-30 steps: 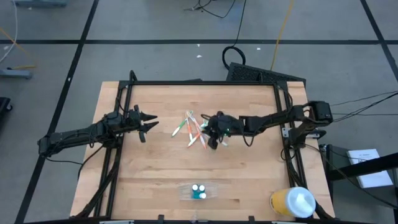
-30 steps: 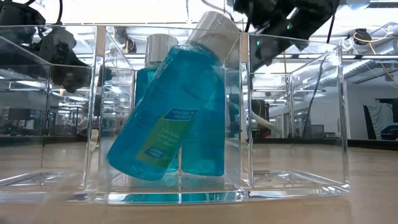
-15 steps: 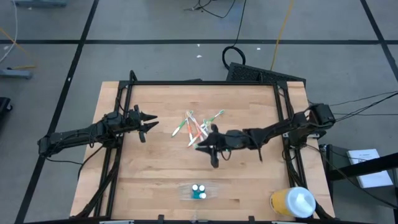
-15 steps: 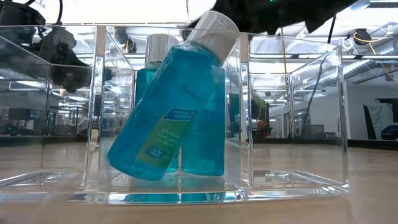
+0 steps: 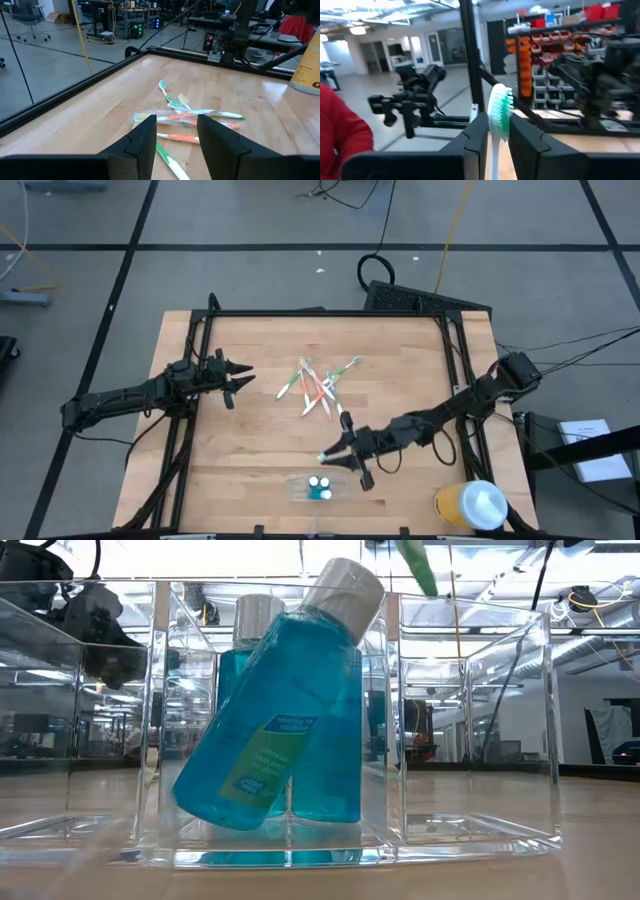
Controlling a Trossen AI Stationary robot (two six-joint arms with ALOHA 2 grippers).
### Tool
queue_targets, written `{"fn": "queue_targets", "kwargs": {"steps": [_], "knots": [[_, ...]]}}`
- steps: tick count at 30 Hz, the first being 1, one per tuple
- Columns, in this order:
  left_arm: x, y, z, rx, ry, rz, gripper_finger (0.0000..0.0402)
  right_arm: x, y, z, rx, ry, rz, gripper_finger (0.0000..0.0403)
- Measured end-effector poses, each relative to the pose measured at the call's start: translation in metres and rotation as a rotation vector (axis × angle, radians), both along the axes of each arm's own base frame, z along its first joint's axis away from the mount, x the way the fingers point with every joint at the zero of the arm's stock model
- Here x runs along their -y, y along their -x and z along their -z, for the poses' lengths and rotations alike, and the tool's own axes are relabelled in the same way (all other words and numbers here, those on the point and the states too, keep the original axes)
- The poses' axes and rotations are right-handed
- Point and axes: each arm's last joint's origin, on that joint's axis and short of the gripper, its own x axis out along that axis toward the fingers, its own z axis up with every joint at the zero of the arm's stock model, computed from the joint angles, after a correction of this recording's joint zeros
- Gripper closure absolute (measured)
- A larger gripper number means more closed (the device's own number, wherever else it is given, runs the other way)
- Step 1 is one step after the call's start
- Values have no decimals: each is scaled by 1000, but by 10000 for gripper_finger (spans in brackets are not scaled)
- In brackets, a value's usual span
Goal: Pick & Place toothbrushing station
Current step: Put the green toothbrush into the transparent organizer
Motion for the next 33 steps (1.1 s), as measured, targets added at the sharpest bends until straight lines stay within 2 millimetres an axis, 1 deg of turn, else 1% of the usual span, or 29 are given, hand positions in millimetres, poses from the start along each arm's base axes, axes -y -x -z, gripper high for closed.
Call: {"fn": "queue_targets", "kwargs": {"steps": [3,10,14,24,29,33], "knots": [[0,0,0,0,0,0,254,-11,0,6,37,-21,-27,348],[0,0,0,0,0,0,254,-24,-5,26,97,-88,-59,348],[0,0,0,0,0,0,254,-28,-7,37,67,-112,-72,348],[0,0,0,0,0,0,254,-41,-6,55,18,-112,-106,348],[0,0,0,0,0,0,254,-42,-7,60,1,-99,-105,348],[0,0,0,0,0,0,254,-43,-7,65,-45,-75,-103,348]]}}
